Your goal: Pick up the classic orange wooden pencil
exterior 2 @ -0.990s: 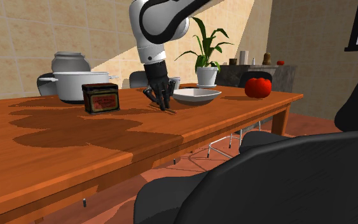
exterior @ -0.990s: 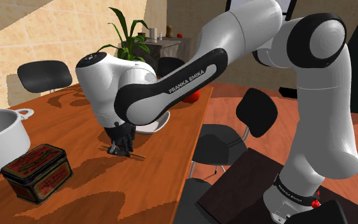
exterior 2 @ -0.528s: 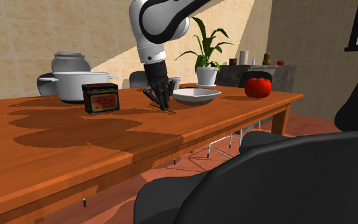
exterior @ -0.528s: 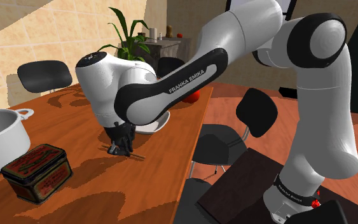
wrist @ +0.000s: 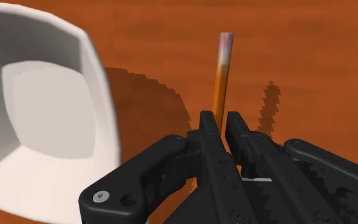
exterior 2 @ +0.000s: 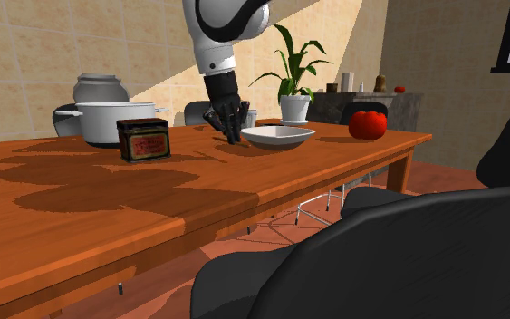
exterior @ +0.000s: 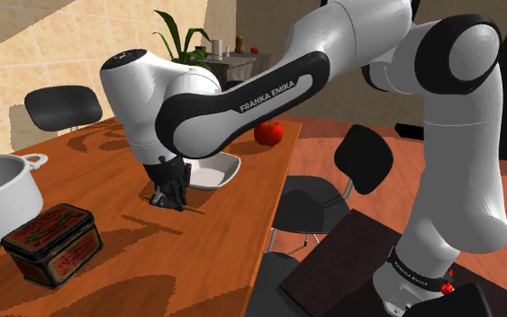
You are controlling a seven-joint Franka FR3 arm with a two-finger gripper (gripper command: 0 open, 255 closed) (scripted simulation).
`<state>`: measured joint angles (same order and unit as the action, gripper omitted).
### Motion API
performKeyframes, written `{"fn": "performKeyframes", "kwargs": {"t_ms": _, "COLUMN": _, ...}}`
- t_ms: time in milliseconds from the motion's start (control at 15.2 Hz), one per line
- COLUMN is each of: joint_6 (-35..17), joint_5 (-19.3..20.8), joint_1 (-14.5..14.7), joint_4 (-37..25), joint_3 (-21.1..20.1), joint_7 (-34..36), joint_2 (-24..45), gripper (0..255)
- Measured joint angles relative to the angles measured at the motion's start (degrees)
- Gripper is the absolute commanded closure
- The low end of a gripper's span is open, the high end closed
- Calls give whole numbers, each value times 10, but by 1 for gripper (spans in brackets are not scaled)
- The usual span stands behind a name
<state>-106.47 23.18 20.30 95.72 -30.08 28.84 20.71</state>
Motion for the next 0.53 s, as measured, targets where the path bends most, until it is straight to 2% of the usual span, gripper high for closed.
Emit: {"fn": "performKeyframes", "kwargs": {"t_ms": 528, "joint_6": 50, "joint_5": -13, "joint_1": 0, "joint_4": -39, "joint_3": -5, "joint_7": -16, "joint_2": -16, "gripper": 255}}
